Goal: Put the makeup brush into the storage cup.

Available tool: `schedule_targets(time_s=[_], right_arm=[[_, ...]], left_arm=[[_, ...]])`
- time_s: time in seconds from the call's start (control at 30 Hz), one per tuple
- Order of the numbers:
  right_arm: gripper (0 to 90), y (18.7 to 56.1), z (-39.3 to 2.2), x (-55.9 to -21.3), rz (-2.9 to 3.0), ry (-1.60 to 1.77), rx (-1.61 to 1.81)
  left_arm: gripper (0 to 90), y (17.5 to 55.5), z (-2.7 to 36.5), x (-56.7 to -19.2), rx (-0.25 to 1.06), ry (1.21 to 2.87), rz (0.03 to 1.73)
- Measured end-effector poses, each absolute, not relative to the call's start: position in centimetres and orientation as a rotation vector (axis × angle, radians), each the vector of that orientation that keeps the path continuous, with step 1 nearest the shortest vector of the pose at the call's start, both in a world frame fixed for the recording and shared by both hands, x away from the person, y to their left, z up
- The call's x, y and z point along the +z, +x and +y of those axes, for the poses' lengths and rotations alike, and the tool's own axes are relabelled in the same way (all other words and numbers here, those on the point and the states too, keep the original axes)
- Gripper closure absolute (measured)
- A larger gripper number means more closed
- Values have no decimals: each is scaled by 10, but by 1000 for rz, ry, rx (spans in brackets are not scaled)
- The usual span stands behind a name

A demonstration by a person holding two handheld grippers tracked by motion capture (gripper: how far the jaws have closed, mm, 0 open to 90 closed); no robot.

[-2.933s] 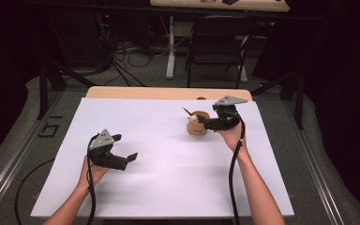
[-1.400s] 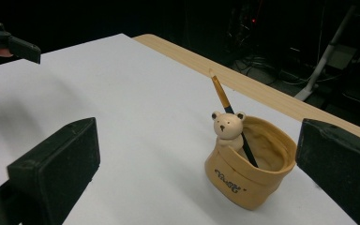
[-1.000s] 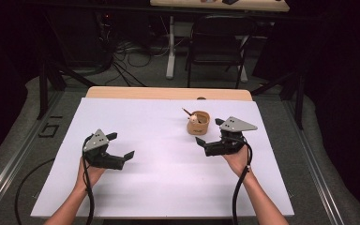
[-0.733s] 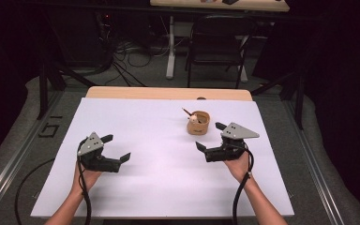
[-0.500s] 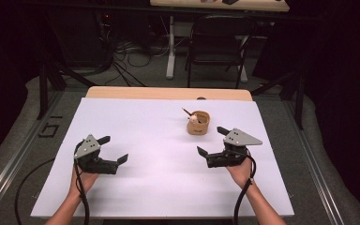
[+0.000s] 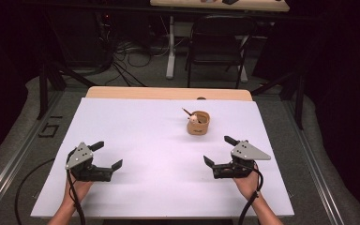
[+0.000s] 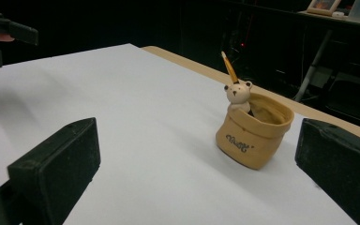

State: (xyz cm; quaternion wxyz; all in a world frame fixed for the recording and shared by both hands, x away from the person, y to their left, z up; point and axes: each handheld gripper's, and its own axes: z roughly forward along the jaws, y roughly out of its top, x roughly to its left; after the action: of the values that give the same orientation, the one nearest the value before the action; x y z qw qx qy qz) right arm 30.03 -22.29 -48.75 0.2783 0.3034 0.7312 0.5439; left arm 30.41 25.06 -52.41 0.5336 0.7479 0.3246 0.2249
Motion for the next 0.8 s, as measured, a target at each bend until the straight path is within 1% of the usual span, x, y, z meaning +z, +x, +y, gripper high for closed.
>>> schedule_targets(time_s=[0.47,0.8], right_arm=[[0,276,-246,-504,1943,894,1405],[0,258,-255,-509,1937,909,1391]], left_arm=[[0,281,262,-526,569,1770,778],[0,265,265,-530,564,1783,780]])
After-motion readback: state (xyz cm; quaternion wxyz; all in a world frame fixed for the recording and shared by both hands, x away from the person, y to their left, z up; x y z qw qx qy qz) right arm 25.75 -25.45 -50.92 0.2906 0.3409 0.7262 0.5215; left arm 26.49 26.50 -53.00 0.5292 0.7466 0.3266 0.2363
